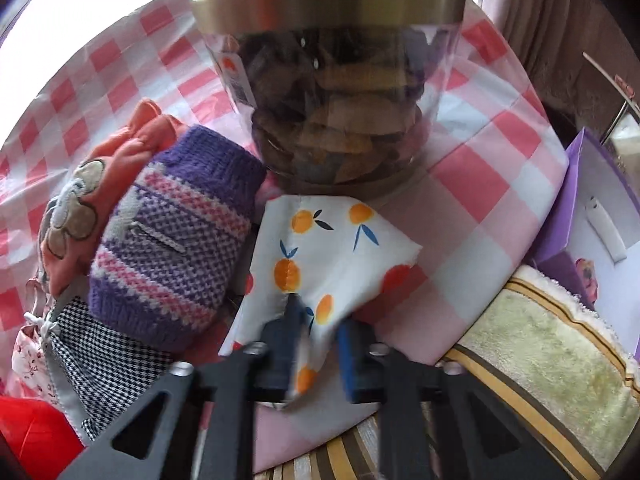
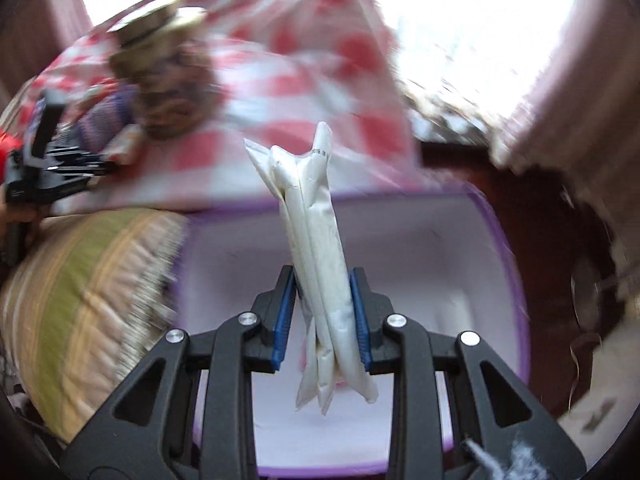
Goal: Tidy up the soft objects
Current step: 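Carry the pad into the box and open the right tool while the left tool grasps the orange-dotted cloth, then carry the orange-dotted white cloth into the box and open the left tool, then reach to the light blue plush pig and grasp it with the right tool, then carry the pig into the box and open the right tool while the left tool grasps the purple knit sleeve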
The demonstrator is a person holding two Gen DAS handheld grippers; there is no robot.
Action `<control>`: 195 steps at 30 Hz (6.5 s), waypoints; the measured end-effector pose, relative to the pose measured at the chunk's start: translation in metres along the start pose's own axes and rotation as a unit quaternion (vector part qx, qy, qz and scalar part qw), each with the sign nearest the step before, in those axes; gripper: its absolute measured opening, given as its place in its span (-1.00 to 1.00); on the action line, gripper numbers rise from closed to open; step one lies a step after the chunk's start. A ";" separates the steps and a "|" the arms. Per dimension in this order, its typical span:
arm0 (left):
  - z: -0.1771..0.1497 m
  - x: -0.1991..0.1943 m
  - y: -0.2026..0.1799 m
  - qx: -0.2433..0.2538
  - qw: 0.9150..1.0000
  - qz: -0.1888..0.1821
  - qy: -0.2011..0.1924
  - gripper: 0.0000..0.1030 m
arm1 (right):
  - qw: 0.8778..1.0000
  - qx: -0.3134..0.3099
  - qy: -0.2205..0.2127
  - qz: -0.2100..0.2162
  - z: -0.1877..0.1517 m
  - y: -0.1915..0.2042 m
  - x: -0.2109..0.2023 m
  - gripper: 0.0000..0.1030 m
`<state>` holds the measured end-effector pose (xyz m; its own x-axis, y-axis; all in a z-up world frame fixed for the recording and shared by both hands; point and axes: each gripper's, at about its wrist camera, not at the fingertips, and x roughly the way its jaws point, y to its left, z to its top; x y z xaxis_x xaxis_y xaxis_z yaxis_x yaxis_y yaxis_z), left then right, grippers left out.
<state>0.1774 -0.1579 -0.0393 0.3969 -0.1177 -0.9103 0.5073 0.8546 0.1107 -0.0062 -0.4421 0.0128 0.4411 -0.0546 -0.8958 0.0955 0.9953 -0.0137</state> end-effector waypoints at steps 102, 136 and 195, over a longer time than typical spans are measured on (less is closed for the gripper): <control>-0.047 -0.139 -0.106 0.048 0.978 -0.057 -0.194 0.66 | 0.950 -0.119 0.261 -0.126 -0.063 -0.035 0.146 -0.08; -0.209 -0.177 0.120 -0.318 0.920 0.081 -0.213 0.65 | 0.924 -0.276 0.034 0.262 0.062 0.386 0.017 0.46; -0.010 -0.017 0.113 -0.173 0.982 -0.035 -0.069 -0.47 | 0.962 0.111 -0.001 0.250 0.017 0.027 0.013 -0.64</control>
<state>0.2198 -0.0544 -0.0154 0.4824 -0.2302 -0.8452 0.2563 0.9597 -0.1151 0.0173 -0.4174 0.0082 0.4839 0.4266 -0.7641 0.0591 0.8552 0.5149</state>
